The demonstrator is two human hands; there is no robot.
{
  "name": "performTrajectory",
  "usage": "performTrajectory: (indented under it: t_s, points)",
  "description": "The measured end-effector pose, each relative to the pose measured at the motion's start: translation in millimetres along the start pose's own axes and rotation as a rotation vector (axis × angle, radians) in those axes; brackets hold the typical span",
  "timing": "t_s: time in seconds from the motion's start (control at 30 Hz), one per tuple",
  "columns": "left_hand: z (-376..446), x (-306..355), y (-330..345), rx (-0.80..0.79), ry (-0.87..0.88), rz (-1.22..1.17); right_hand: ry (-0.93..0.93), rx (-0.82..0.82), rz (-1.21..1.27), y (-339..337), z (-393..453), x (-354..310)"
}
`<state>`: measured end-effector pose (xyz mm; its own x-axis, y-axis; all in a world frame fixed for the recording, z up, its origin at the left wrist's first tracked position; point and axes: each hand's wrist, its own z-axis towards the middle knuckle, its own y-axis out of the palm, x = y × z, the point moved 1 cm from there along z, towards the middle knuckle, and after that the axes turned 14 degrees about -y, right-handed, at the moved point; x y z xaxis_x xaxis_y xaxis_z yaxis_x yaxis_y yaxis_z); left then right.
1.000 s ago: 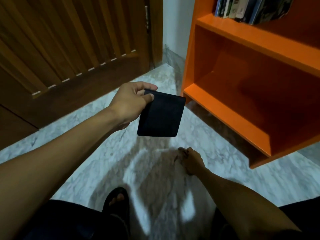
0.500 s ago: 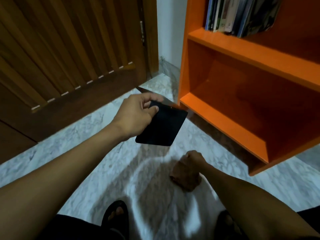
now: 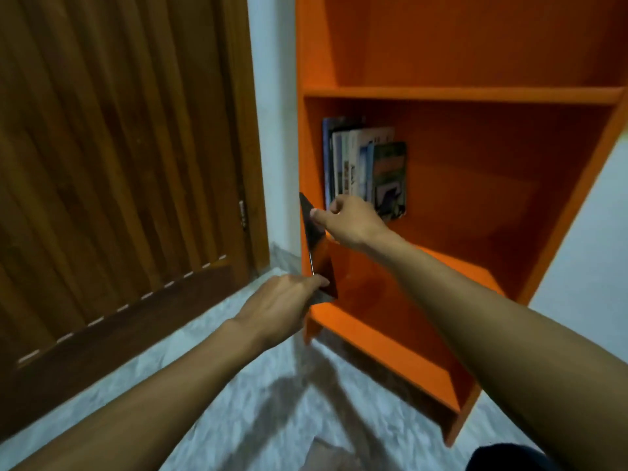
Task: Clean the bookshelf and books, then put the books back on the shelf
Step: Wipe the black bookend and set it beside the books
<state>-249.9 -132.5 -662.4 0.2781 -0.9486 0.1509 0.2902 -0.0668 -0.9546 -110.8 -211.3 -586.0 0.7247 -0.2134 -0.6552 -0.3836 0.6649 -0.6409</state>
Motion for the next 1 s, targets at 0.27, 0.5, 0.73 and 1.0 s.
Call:
performTrajectory:
  t_s: [0.27, 0.5, 0.73, 1.0]
  points:
    - [72, 60, -35, 0.100, 0.200, 0.311, 0.084, 0.155, -0.240, -71, 16, -11]
    - [148, 79, 13, 0.457, 0.509, 0.168, 0.203, 0.337, -0.411, -104, 27, 39]
    - [198, 10, 80, 0.424, 0.180, -0.130, 0.253, 0.486, -0.517, -115, 49, 114]
    - [303, -7, 86, 0.192, -0.266, -0.524, 0.394, 0.462, -0.587, -103, 67, 150]
